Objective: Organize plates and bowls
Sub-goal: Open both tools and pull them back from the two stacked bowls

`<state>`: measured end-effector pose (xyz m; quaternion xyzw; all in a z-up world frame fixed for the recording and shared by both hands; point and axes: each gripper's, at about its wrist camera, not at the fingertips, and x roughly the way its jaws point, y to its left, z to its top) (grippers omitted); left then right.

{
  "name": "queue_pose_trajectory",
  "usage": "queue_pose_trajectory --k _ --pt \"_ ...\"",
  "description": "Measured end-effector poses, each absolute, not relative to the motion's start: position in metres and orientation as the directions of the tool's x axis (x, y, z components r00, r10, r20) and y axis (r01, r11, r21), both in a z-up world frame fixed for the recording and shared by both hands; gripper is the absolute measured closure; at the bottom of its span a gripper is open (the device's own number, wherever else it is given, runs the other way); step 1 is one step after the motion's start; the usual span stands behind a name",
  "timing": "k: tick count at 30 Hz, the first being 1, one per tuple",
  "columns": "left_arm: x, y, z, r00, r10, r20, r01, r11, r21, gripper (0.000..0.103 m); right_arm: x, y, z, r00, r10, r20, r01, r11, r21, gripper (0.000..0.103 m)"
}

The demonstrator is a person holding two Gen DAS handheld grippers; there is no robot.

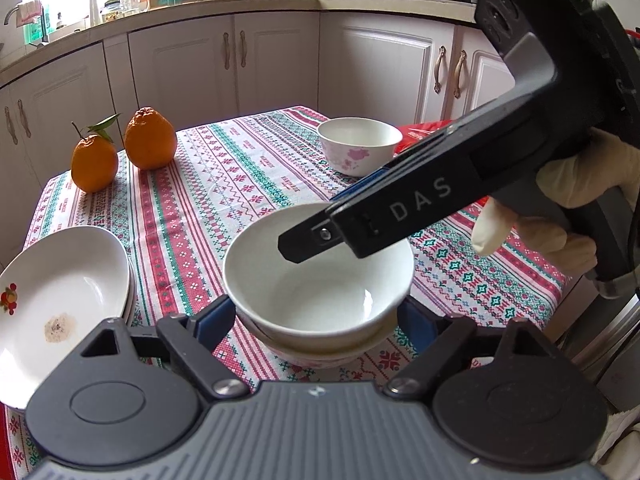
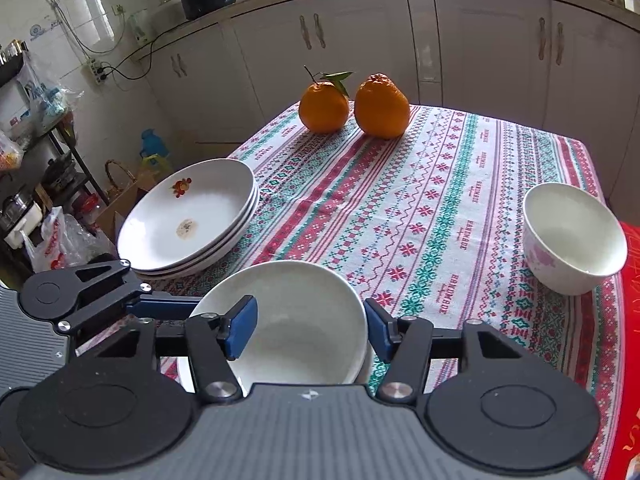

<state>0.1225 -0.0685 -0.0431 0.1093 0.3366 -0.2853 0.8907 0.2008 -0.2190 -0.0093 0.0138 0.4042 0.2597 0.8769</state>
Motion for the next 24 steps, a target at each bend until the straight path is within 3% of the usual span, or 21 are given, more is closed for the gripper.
queue_pose_trajectory --k 5,7,13,24 --pt "0.119 -0.068 -0.041 0.614 -0.434 -0.659 0.589 0.808 0.017 0.01 0.197 -0.224 -0.008 0.548 0.463 -0.696 -0.436 0.869 0.234 0.032" --pt "0.117 -0.066 -0.04 0.612 -0.44 -0.657 0.593 0.805 0.013 0.01 0.193 -0.226 -0.009 0.562 0.451 -0.694 -0.428 0.876 0.223 0.022" --pt "0.111 -0.06 -0.038 0.6 -0.447 -0.663 0.602 0.799 0.006 0.01 0.172 -0.229 -0.014 0.608 0.417 -0.675 -0.41 0.894 0.183 0.006" --pt "0.1 -0.058 -0.025 0.589 -0.462 -0.663 0.64 0.767 0.034 0.01 0.156 -0.232 -0.024 0.636 0.387 -0.668 -0.393 0.907 0.151 0.003"
